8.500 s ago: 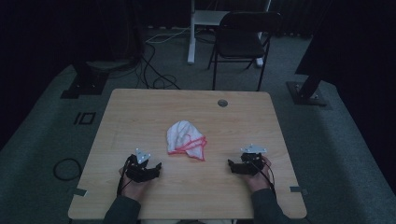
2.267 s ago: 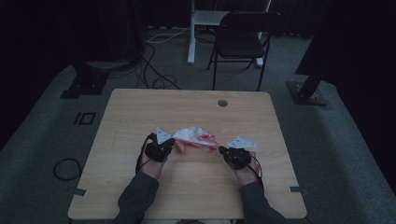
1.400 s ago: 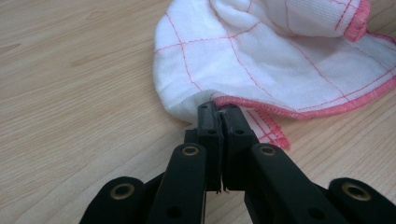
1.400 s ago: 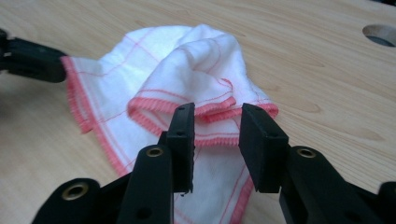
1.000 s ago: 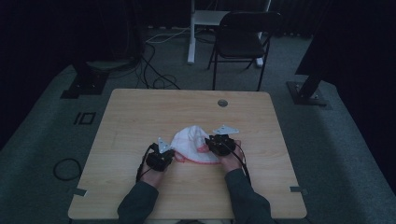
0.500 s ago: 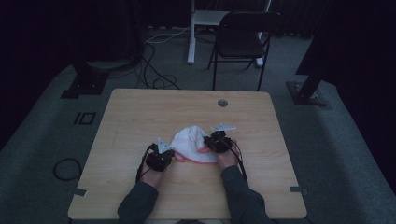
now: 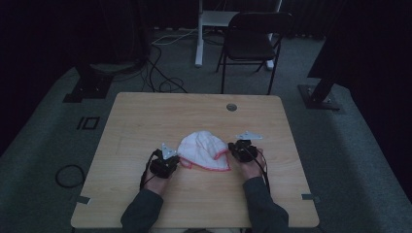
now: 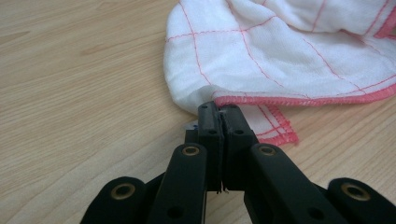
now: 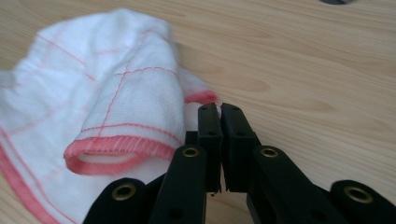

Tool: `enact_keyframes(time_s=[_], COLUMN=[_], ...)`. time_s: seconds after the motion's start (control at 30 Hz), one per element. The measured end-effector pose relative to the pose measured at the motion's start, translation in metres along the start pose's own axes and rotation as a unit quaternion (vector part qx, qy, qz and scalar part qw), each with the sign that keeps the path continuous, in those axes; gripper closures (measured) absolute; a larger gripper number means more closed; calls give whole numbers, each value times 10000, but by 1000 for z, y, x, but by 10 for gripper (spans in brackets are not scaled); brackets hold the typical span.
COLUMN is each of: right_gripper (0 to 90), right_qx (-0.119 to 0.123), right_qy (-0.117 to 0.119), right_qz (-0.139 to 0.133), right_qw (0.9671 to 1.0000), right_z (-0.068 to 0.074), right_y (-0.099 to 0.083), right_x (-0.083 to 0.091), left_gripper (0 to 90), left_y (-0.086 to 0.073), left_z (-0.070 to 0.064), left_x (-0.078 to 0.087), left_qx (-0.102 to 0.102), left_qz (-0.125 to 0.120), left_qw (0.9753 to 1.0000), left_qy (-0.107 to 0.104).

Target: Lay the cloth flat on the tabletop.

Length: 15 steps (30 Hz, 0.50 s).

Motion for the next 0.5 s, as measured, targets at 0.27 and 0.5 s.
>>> enact_keyframes(time_s=[0.27,0.5], right_gripper=[881,882], right_qx=[-75,-83], right_qy=[-342,-603], right_qz=[14,91], right_qw=[9994,9981], right_z=[-29,-50], right_y=[-13,-24], right_x=[17,26], left_gripper=[890,892], left_y=[-1,-2], left_z=[5,7], left_x=[3,5], left_qx=[21,24], left_qz=[13,6], left_qw=[10000,10000], left_qy=[59,71])
Point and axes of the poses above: each handheld gripper's, and its own axes: x roughly backward along the jaws, y roughly out of its top, z roughly to its left, the point moved 5 cm from there along -x, roughly forward along the jaws, and after that the axes turned 5 degrees about z, right-handed, at the moved point
